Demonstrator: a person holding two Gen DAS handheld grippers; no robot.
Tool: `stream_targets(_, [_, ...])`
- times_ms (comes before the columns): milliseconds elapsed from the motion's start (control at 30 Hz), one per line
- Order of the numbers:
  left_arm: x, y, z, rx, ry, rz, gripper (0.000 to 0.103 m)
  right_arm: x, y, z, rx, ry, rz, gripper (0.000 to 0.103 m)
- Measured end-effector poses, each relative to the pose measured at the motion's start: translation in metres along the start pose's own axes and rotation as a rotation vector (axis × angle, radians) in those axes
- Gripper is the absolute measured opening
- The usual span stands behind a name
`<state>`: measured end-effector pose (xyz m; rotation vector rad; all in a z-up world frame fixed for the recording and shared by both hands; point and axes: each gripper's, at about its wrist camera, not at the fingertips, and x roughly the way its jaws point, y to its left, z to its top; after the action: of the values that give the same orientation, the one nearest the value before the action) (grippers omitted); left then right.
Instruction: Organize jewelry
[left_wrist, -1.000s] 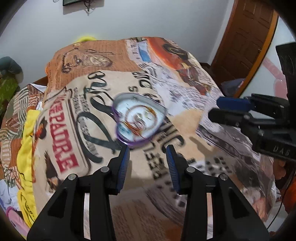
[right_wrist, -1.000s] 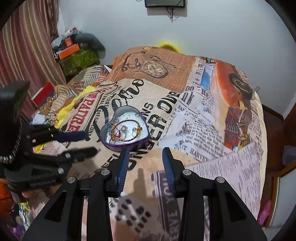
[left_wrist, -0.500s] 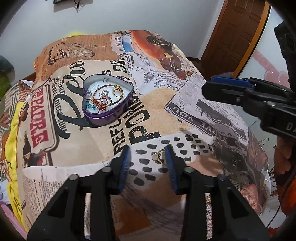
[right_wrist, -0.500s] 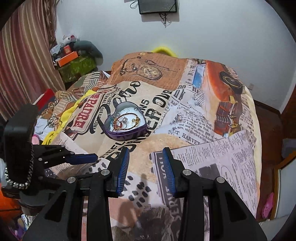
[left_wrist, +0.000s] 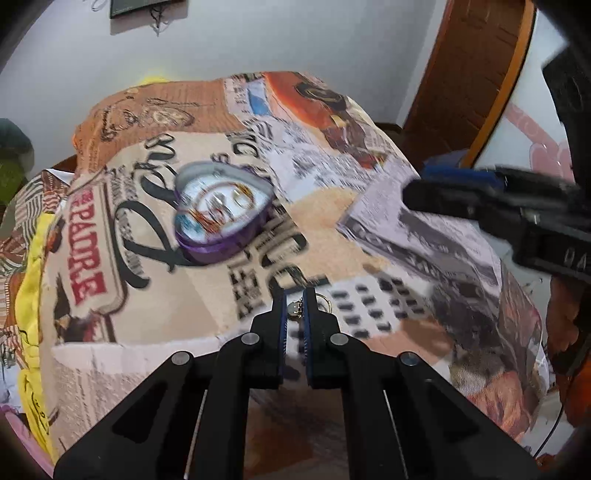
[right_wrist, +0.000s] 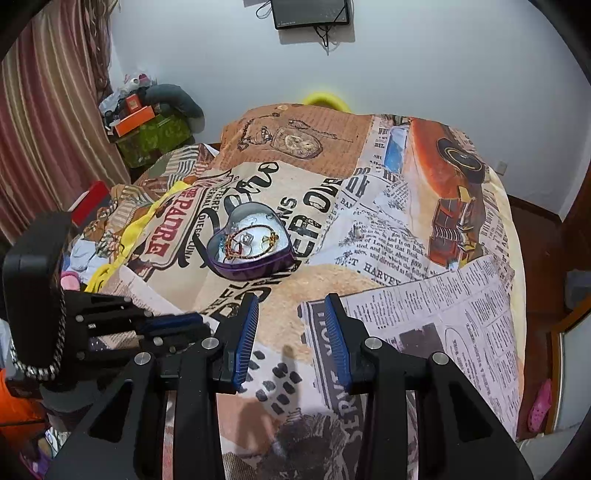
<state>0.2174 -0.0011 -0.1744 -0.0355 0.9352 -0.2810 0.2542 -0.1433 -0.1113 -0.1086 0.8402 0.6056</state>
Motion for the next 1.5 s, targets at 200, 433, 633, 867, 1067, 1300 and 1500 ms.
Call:
stream_targets(200, [0.002, 0.026, 0.028, -0.054, -0.052, 0.055, 0.006, 0.005, -0.001, 0.009, 0.02, -0.022, 0.014, 0.034])
stream_targets(433, [0.022, 0.05, 0.05, -0.09, -0.058, 0.118, 0.006, 0.013, -0.002, 0.017, 0.036, -0.029, 0.034, 0.034])
stream_targets(633, [0.042, 0.055, 0.055, -0.076, -0.02, 0.135, 0.007, 0.018, -0.004, 0.021, 0.04, -0.03, 0.044, 0.034])
stream_targets(867, [0.026, 0.053, 0.055, -0.068, -0.054, 0.122, 0.008, 0.009, 0.002, 0.026, 0.028, -0.049, 0.058, 0.034])
stream_targets(1067, [-0.019, 0.043, 0.063, -0.055, -0.148, 0.139, 0.028, -0.015, 0.012, 0.033, 0.011, -0.114, 0.054, 0.034])
stream_targets(1300, [-0.104, 0.023, 0.062, -0.041, -0.342, 0.162, 0.028, -0.069, 0.03, 0.038, -0.009, -0.265, 0.013, 0.034])
stream_targets(1500, [-0.188, -0.005, 0.043, -0.001, -0.56, 0.214, 0.034, -0.131, 0.052, 0.035, -0.033, -0.454, -0.03, 0.034])
